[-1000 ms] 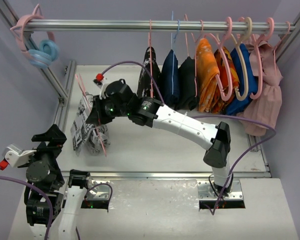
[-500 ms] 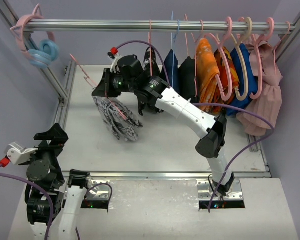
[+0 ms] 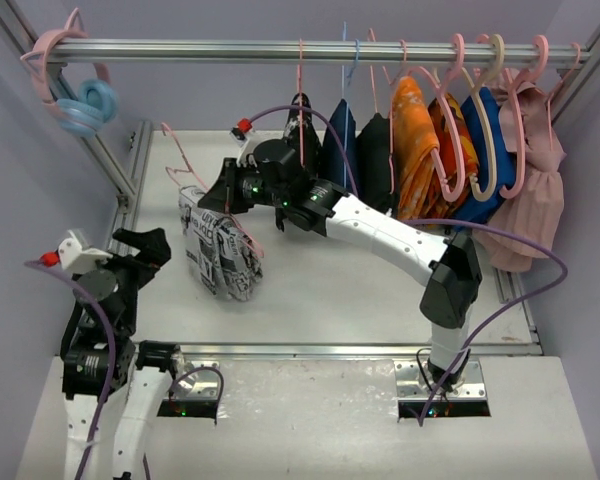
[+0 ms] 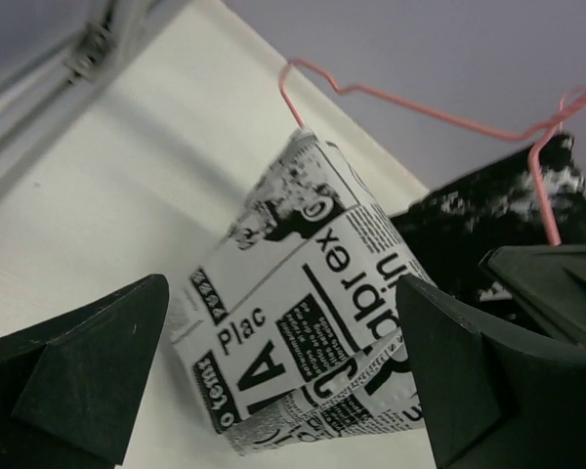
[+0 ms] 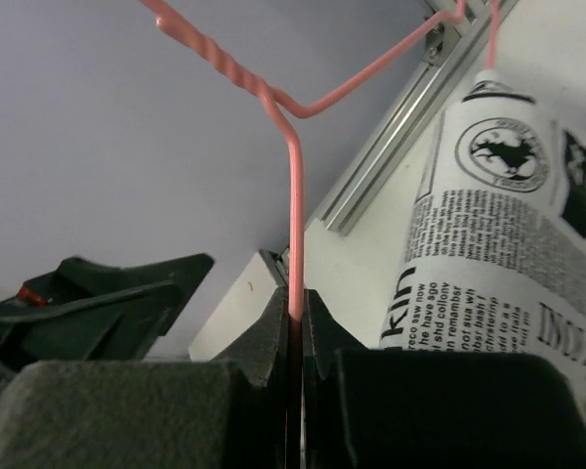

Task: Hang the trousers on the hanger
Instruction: Place the hanger at the clothesline.

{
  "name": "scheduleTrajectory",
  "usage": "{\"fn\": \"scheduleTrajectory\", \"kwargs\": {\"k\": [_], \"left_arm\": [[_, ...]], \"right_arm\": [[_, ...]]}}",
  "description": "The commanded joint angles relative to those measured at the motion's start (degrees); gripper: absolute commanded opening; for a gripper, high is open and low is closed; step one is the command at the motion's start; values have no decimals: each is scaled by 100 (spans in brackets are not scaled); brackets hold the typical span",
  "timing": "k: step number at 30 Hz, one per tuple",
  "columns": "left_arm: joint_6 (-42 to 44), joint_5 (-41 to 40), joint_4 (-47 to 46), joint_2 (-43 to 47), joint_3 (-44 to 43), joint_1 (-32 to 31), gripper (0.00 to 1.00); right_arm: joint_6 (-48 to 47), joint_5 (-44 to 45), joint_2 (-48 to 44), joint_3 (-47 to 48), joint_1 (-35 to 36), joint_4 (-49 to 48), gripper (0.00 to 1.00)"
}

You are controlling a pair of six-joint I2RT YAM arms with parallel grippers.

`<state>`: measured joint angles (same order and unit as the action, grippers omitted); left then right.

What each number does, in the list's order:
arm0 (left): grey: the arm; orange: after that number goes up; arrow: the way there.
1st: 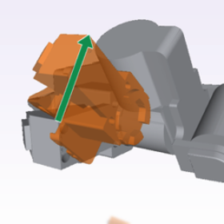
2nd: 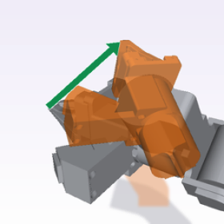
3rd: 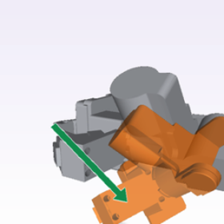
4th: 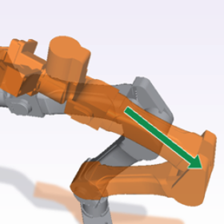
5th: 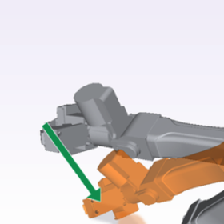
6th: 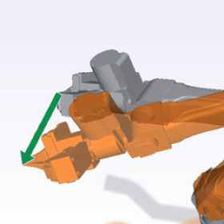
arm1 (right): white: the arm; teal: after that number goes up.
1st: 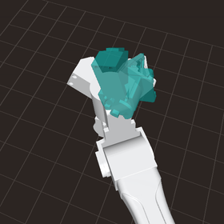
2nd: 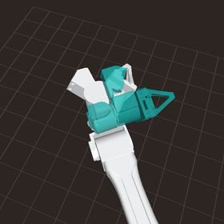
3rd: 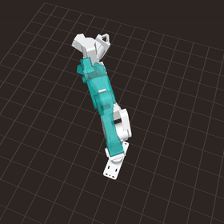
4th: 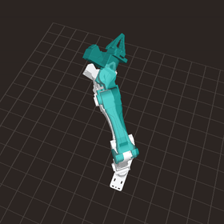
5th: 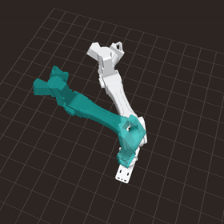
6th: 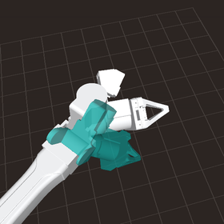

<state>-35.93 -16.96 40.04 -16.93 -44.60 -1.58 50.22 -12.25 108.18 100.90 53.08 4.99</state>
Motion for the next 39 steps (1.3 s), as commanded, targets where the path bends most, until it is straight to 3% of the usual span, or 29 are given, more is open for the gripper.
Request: {"fn": "scheduleTrajectory", "kwargs": {"k": [1,10,14,19,25,32,39], "left_arm": [[203,1047,-460,-257,89,-44,100],[935,1561,-436,-248,-357,-44,100],[1129,1121,-373,92,-348,-116,100],[1085,1225,-649,471,65,-132,100],[1025,1203,-629,580,102,-139,100],[1009,1213,-627,619,118,-132,100],[1009,1259,-657,653,136,-134,100]], "right_arm": [[-409,280,-956,162,45,-1370,0],[-520,969,-713,341,36,-2004,0],[-782,1343,-169,1396,36,-1722,0],[-1096,1826,421,2461,27,-1263,0],[-945,2292,539,2405,-99,-1600,0],[-714,2646,1044,3065,-300,-1431,0],[-372,3218,1048,2815,-450,-1359,0]]}}
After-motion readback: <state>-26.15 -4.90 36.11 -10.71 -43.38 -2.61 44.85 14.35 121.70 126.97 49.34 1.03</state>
